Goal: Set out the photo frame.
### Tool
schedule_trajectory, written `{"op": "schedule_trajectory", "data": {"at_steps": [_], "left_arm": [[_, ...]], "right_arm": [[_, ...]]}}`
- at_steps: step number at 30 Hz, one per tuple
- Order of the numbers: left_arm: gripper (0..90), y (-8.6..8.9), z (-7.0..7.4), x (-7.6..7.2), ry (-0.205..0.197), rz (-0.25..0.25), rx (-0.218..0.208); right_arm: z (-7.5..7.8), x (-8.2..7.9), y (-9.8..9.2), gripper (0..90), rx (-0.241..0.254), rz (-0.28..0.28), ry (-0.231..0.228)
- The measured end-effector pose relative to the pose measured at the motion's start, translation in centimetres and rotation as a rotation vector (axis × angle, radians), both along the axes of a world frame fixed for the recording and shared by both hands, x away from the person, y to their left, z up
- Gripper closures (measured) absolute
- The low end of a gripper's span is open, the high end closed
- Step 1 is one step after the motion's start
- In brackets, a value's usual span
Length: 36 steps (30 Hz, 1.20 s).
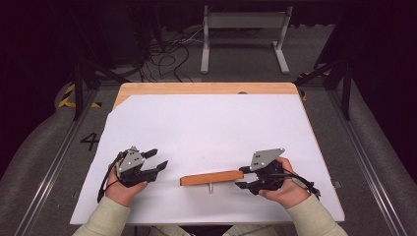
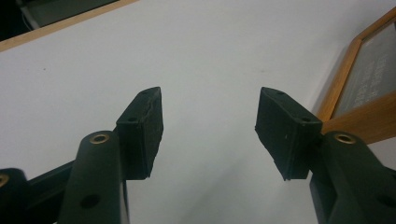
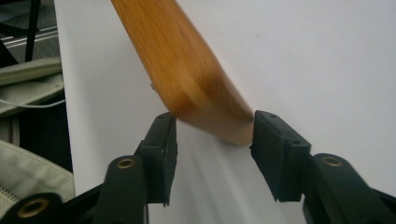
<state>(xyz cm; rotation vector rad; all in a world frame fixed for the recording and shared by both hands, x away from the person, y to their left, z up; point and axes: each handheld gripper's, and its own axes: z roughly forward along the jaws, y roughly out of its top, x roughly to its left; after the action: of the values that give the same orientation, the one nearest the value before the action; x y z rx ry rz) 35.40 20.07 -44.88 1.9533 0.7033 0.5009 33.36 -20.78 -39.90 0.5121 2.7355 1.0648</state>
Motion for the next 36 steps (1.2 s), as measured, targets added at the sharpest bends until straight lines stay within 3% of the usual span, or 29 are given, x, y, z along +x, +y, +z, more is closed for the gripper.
{"op": "schedule_trajectory", "data": {"at_steps": [3, 9, 15, 21, 25, 31, 36], "left_arm": [[41.8, 0.0, 0.0, 0.0, 0.002, 0.000, 0.001], [42.3, 0.0, 0.0, 0.0, 0.016, 0.004, 0.002], [42.4, 0.0, 0.0, 0.0, 0.020, 0.006, -0.001], [42.5, 0.0, 0.0, 0.0, 0.021, 0.007, 0.000], [42.4, 0.0, 0.0, 0.0, 0.018, 0.004, 0.003], [42.2, 0.0, 0.0, 0.0, 0.017, 0.005, 0.005], [42.1, -0.1, -0.1, 0.0, 0.018, 0.004, 0.009]], "right_arm": [[-0.5, 0.0, -0.4, 57.5, -0.036, -0.018, 0.032], [-1.5, 0.3, -0.9, 69.3, -0.044, -0.022, 0.085], [-2.7, 0.6, -0.4, 89.1, -0.055, 0.004, 0.137], [-3.5, 0.8, 0.2, 90.0, -0.059, 0.007, 0.156], [-3.5, 1.1, 0.1, 90.0, -0.016, -0.011, 0.152], [-3.6, 1.6, -0.1, 90.0, 0.011, -0.037, 0.142], [-3.8, 2.1, -0.1, 90.0, 0.036, -0.064, 0.170]]}}
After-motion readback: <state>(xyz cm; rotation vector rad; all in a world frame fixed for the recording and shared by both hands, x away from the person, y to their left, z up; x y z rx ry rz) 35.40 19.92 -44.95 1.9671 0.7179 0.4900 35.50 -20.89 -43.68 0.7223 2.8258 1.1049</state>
